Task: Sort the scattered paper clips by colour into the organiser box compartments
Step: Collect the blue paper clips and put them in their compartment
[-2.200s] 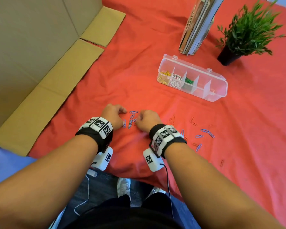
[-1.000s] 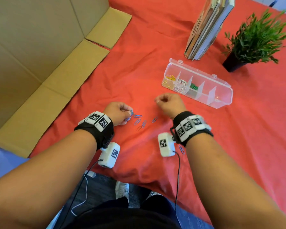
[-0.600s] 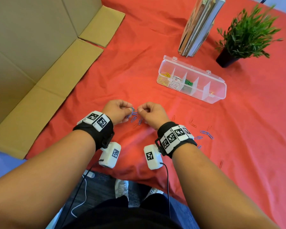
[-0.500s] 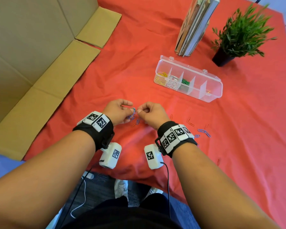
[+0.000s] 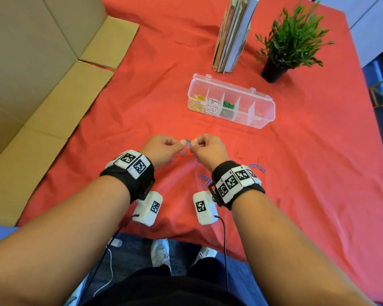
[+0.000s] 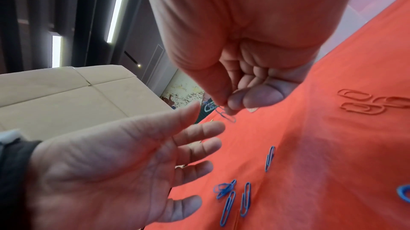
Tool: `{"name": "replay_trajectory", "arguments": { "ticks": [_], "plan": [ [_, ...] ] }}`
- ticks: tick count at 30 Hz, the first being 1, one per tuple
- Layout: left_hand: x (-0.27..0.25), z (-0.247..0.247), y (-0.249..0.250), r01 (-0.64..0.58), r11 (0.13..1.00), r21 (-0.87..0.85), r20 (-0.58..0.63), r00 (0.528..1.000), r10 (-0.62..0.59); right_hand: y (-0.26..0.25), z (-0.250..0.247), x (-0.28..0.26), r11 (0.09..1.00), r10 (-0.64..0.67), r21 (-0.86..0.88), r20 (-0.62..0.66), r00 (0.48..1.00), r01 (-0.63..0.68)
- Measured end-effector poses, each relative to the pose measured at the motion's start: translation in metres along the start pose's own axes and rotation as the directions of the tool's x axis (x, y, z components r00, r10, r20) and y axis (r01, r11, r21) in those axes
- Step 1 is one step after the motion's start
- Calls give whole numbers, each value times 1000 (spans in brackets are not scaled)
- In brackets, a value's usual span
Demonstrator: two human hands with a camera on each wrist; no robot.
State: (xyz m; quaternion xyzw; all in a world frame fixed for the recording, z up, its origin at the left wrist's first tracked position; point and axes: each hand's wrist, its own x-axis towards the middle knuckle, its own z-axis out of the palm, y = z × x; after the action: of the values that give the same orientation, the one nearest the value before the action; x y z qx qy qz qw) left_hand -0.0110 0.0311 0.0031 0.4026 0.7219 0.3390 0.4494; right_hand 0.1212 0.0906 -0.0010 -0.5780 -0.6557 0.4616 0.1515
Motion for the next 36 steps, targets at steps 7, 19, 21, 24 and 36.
{"name": "replay_trajectory", "arguments": {
  "ticks": [7,19,21,24,36],
  "plan": [
    [-3,7,10,-122,990,68,0,992,122,4,-13,-6,999,-22,27,-75,997,25],
    [2,8,7,-147,957,249,-43,986,163,5,-22,-10,987,-114,105,-52,992,119],
    [2,7,6,-152,950,271,-28,986,165,3,-23,-10,982,-117,150,15,993,113],
    [2,4,7,-152,945,291,-28,986,167,-3,-24,-14,962,-115,267,180,977,63],
    [-5,5,24,-31,995,-91,49,998,36,-16,-33,-12,954,-92,294,127,988,51]
  ]
}}
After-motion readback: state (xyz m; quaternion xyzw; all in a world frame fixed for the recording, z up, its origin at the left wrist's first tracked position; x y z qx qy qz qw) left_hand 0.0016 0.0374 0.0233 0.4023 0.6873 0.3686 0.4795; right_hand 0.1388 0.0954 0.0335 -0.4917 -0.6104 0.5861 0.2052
